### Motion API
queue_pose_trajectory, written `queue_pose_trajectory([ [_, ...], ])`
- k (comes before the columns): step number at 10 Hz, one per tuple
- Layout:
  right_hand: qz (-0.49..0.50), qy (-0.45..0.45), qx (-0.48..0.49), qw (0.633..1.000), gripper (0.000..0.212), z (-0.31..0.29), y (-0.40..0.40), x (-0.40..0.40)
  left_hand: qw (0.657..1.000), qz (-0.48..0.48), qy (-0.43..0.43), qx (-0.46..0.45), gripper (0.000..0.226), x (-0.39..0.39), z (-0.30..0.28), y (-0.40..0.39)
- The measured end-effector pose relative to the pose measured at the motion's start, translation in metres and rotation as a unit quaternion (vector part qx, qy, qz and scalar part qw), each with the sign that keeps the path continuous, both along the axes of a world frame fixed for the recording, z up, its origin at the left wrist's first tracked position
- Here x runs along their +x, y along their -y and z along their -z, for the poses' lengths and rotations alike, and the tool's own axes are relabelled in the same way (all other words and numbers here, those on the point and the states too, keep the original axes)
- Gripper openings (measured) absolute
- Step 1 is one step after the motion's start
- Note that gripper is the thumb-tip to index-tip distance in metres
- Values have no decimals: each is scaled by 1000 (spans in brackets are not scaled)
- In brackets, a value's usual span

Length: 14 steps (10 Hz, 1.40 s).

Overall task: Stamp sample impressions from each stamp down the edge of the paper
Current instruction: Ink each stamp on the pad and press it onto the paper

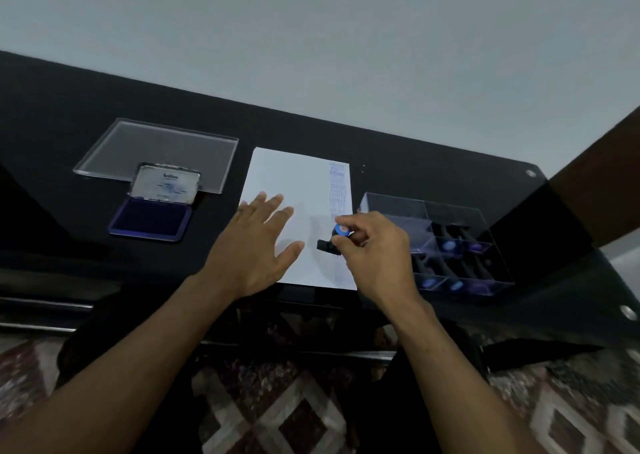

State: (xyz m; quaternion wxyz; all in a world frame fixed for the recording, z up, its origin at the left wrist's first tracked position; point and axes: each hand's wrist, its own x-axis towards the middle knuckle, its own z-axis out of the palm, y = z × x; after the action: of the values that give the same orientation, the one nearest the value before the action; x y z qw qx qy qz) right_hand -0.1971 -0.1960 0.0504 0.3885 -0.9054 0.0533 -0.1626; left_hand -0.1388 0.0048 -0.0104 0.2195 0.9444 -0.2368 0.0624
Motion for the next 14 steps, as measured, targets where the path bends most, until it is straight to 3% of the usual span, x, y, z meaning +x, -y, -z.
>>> queue_pose_trajectory([
  [4, -45, -16, -67, 997, 25, 7, -1, -11, 997, 1, -18, 71, 74, 8, 22, 5],
  [14, -51, -35, -107, 992, 28, 14, -8, -6, 998, 2, -2, 69, 73, 9, 27, 5],
])
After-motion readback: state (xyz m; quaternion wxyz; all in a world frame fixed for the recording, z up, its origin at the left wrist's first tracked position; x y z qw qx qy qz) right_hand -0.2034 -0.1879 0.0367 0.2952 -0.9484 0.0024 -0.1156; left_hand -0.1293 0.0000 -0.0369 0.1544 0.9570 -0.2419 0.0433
